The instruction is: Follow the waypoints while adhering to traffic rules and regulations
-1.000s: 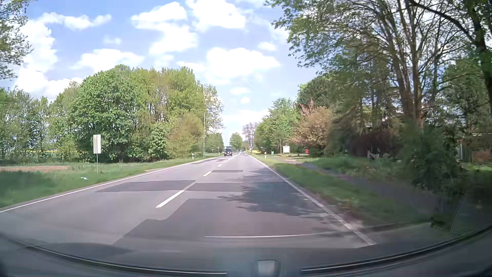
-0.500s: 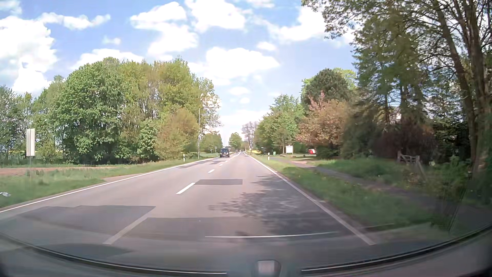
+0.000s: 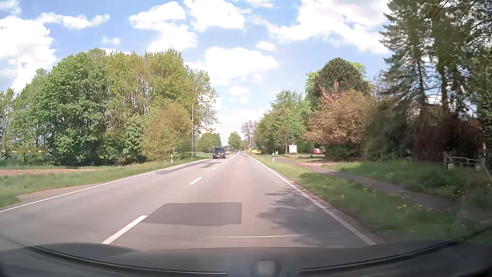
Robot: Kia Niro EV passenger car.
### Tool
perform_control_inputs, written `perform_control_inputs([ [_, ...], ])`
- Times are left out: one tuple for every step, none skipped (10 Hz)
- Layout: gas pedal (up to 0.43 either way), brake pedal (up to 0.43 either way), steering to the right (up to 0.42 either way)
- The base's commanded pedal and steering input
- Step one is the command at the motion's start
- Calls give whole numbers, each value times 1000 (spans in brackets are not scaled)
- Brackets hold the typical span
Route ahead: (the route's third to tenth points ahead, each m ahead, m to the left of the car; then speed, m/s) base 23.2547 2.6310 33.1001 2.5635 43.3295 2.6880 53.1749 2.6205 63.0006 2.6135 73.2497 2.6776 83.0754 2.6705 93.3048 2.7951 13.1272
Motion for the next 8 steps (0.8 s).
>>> perform_control_inputs([
  [110,0,-2],
  [110,0,-2],
  [110,0,-2],
  [110,0,-2],
  [110,0,-3],
  [98,0,-3],
  [98,0,-3],
  [98,0,-3],
])
